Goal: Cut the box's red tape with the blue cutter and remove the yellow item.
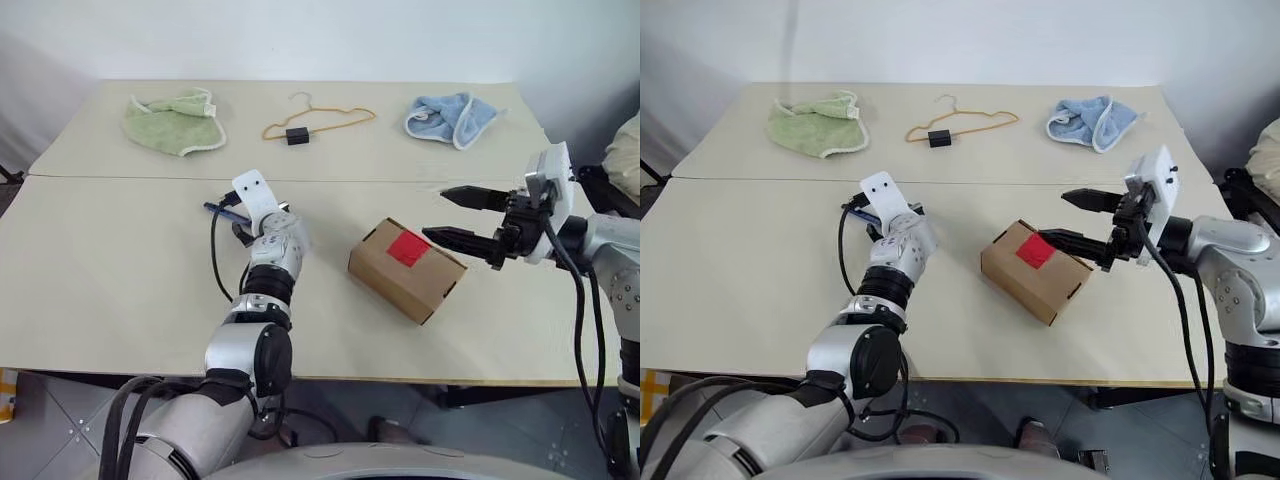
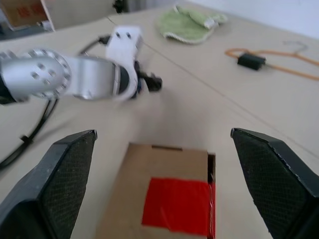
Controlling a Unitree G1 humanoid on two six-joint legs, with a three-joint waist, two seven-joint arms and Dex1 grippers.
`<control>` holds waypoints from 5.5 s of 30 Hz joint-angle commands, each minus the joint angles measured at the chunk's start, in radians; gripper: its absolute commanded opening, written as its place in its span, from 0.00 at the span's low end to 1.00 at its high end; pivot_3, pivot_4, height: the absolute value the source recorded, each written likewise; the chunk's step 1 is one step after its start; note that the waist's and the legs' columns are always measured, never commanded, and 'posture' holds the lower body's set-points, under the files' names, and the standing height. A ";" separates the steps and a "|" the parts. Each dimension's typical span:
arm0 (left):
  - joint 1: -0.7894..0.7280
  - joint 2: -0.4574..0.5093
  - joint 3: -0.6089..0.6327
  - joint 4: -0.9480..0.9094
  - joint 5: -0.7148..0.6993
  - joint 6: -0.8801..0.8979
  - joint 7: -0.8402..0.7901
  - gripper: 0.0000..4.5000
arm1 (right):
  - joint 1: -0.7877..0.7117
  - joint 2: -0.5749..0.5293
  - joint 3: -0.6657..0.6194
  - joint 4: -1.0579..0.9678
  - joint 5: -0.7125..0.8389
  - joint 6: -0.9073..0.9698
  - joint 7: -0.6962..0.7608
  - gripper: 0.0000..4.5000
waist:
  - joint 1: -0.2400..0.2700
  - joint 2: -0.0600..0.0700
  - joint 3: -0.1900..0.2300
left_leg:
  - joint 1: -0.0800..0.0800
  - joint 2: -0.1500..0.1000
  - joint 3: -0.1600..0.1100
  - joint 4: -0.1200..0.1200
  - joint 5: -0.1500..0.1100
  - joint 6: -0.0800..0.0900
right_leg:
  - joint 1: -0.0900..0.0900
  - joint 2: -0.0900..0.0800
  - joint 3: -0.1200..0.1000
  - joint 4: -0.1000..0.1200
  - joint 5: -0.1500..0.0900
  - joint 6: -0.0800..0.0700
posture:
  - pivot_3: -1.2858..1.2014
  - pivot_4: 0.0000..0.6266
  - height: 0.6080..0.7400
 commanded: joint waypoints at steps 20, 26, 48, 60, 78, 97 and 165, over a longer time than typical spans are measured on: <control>-0.015 0.032 0.040 0.125 -0.076 -0.017 0.074 0.67 | -0.031 -0.012 -0.028 0.031 0.028 -0.033 0.022 1.00 | -0.002 0.002 -0.001 | 0.002 0.000 0.000 0.000 0.000 -0.001 | 0.001 0.000 0.000 0.001 0.000 0.000 | 0.52 0.24 1.00; -0.006 0.036 0.038 0.120 -0.075 -0.022 0.090 0.35 | -0.025 -0.013 -0.028 0.026 0.012 -0.030 0.015 1.00 | -0.002 0.002 -0.001 | 0.002 0.000 0.000 0.000 0.000 -0.001 | 0.001 0.000 0.000 0.001 0.000 0.000 | 0.52 0.24 1.00; 0.056 0.046 0.063 0.030 -0.117 0.034 0.110 0.17 | -0.023 -0.014 -0.024 0.022 -0.019 -0.025 0.007 1.00 | -0.017 0.003 -0.002 | 0.002 0.000 0.000 0.000 0.000 -0.001 | 0.001 0.000 0.000 0.001 0.000 0.000 | 0.52 0.24 1.00; 0.124 0.059 0.060 -0.082 -0.117 0.101 0.091 0.07 | -0.007 -0.014 -0.031 0.011 -0.025 -0.023 -0.002 1.00 | -0.030 0.006 -0.003 | 0.003 0.000 0.001 0.000 0.000 -0.001 | 0.001 0.000 0.001 0.002 0.000 0.000 | 0.52 0.24 1.00; 0.270 0.233 0.110 -0.614 -0.579 0.955 -0.480 0.07 | 0.036 -0.022 -0.050 0.007 -0.024 -0.026 -0.018 1.00 | -0.031 0.006 -0.004 | 0.008 0.001 0.004 0.000 0.001 -0.002 | 0.002 0.000 0.005 0.007 0.000 -0.001 | 0.52 0.24 1.00; 0.586 0.851 -0.434 -0.866 -1.195 1.325 -1.302 0.07 | 0.095 -0.017 -0.076 -0.040 0.006 -0.009 -0.069 1.00 | -0.051 0.004 -0.002 | 0.002 0.002 0.000 -0.001 0.000 -0.003 | -0.004 0.001 0.004 0.009 -0.002 -0.005 | 0.52 0.24 1.00; 1.018 0.727 -0.378 -1.344 -0.354 0.413 -1.376 1.00 | 0.146 -0.022 -0.056 -0.104 0.079 0.001 -0.017 1.00 | -0.028 0.001 0.003 | 0.013 0.005 0.001 -0.012 0.004 -0.002 | 0.000 0.003 0.004 0.004 -0.001 -0.013 | 0.52 0.24 1.00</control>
